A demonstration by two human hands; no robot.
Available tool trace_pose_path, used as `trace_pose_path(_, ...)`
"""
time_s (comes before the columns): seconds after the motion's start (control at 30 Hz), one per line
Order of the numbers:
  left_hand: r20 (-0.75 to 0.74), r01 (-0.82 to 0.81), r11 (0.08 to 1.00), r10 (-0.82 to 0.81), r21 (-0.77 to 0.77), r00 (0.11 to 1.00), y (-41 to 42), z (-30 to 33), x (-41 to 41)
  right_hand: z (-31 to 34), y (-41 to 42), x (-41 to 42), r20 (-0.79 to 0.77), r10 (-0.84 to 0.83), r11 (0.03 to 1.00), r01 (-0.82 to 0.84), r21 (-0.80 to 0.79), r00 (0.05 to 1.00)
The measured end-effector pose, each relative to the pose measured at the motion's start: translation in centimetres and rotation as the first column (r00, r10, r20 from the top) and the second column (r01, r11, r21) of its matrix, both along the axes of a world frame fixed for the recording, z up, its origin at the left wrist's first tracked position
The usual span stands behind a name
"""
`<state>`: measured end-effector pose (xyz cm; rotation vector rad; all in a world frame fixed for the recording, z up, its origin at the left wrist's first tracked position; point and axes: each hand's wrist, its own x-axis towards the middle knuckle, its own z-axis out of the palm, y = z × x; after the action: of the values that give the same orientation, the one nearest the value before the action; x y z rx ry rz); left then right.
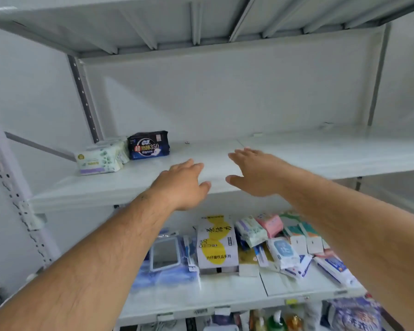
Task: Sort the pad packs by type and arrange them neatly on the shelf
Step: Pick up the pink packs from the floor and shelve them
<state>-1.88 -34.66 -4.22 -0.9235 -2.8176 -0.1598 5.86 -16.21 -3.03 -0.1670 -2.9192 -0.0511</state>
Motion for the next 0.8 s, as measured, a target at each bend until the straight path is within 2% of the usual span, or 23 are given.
trace_pose_path(0.17,0.038,0.108,0.994,-0.108,0.010,0.993,-0.8,-4.7,5.6,-4.9,-1.0,8.5,0.030,0.008,0.999,-0.009,0.038,1.000)
trace_pose_path(0.43,0.147,0.232,0.971,-0.222,-0.059,0.964,-0.8,-13.7,14.5,-14.2,-1.6,20.4,0.111,-0.077,0.995,0.084,-0.053,0.991)
trace_pose_path(0.6,0.245,0.299,0.949,-0.268,-0.097,0.932,1.4,-18.9,19.2,-21.5,0.1,24.7,0.284,-0.129,0.976,0.172,-0.134,0.950)
trace_pose_path(0.8,0.357,0.328,0.925,-0.245,-0.193,0.901,6.5,-24.9,24.1,-28.7,5.3,30.5,0.501,-0.195,0.939,0.308,-0.153,0.843)
